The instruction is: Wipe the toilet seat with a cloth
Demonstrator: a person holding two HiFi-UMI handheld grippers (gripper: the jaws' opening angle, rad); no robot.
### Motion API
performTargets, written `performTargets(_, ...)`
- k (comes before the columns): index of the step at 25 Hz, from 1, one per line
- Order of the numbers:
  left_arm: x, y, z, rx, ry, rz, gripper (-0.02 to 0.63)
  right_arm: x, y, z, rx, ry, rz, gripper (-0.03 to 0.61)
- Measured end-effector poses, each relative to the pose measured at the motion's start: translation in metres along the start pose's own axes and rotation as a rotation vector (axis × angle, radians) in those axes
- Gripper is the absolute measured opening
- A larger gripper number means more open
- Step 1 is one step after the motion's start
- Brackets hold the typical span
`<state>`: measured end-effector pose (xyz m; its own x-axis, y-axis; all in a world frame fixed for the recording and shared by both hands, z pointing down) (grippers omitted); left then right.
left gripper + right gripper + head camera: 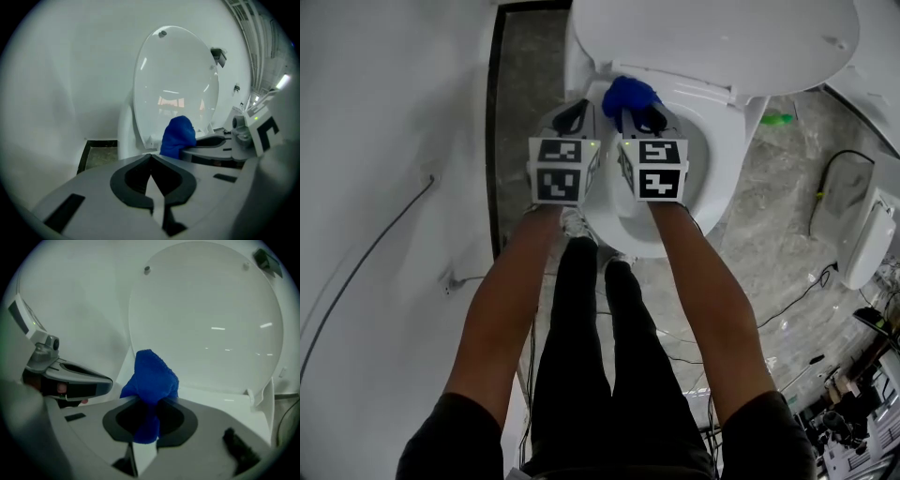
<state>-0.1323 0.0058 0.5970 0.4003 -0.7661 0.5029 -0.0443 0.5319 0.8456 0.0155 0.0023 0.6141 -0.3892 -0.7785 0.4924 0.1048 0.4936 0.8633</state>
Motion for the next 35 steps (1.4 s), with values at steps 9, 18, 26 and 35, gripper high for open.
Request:
performTargets(9, 0.026, 0.003, -0.016, -0.102, 0.052, 0.0, 0.011, 0.013, 0.004, -0.031, 0.0, 0.053, 0.043, 0.071)
performTargets(18, 0.051, -0.005, -0.068, 0.005, 0.134, 0.006, 0.011, -0.031, 0.021, -0.101, 0.036, 0.213, 0.068, 0.07)
performTargets(26, 0.063, -0.001, -0.127, -0.059, 0.207, 0.021, 0.011, -0.081, 0.042, -0.143, 0.1, 0.336, 0.081, 0.071)
performTargets(35, 0.048, 0.032, -0.191, 0.057, 0.313, 0.106, 0.011, -0.149, 0.085, -0.149, 0.151, 0.346, 0.056, 0.07)
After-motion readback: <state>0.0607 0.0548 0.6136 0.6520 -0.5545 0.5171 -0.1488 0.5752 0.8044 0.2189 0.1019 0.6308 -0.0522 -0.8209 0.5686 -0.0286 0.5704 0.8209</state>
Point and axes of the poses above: the fingertips, and each gripper's own axes: x forward along the fingers, z to its left, y out of its underside, the point moved 10 cm from there along -x, backward along the fingers, and after that the axes turned 15 degrees about -z, right-handed, at the moved point
